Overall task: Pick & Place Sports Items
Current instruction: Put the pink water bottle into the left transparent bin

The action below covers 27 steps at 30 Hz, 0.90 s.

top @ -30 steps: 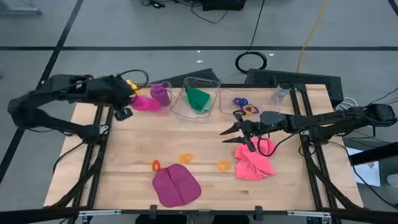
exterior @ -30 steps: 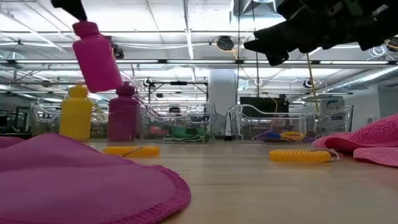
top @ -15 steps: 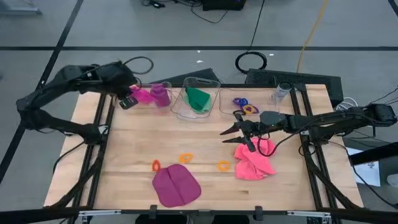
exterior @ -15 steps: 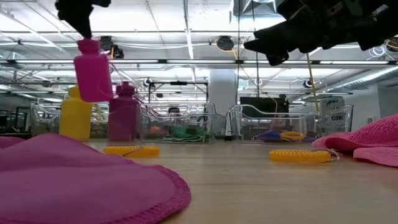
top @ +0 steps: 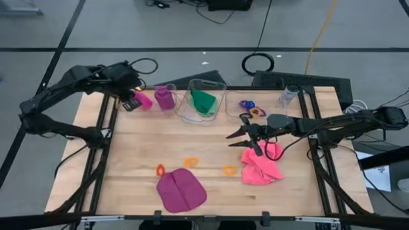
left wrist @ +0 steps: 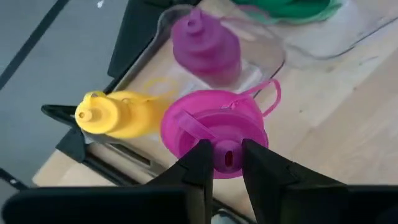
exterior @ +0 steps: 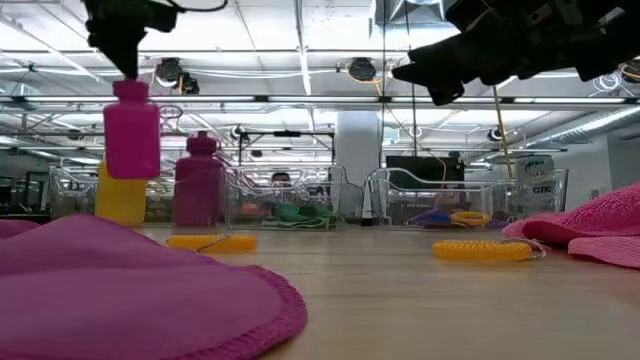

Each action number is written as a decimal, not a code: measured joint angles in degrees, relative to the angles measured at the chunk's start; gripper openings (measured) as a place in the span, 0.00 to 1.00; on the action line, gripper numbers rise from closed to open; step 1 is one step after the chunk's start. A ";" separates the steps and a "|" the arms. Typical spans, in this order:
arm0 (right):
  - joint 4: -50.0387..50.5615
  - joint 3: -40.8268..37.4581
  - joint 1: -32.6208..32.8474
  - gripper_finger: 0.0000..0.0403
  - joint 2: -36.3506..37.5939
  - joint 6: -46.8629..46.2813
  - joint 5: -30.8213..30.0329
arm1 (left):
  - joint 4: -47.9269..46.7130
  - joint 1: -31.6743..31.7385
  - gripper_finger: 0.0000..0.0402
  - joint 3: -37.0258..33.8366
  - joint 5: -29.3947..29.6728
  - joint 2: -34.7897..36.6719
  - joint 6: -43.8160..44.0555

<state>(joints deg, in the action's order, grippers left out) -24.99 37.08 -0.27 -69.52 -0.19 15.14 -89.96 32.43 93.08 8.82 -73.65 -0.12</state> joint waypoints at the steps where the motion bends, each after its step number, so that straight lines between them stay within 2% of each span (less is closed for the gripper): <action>1: 0.02 0.00 0.00 0.36 0.00 0.00 0.00 | 0.07 0.34 0.12 -0.79 0.00 0.00 -0.58; 10: 0.02 0.00 0.02 0.36 0.00 0.00 0.00 | 3.36 3.81 0.12 -5.87 -1.57 0.00 -2.36; 16: 0.01 0.00 0.02 0.36 0.00 0.00 0.00 | 4.24 5.48 0.12 -6.43 -2.03 -0.28 -2.62; 27: 0.00 0.00 0.02 0.36 0.00 0.00 0.00 | 5.33 5.90 0.12 -6.45 -4.64 -5.28 -2.62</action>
<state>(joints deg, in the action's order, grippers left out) -24.98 37.08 -0.25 -69.52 -0.19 15.14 -84.63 38.33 86.63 4.18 -78.93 -2.74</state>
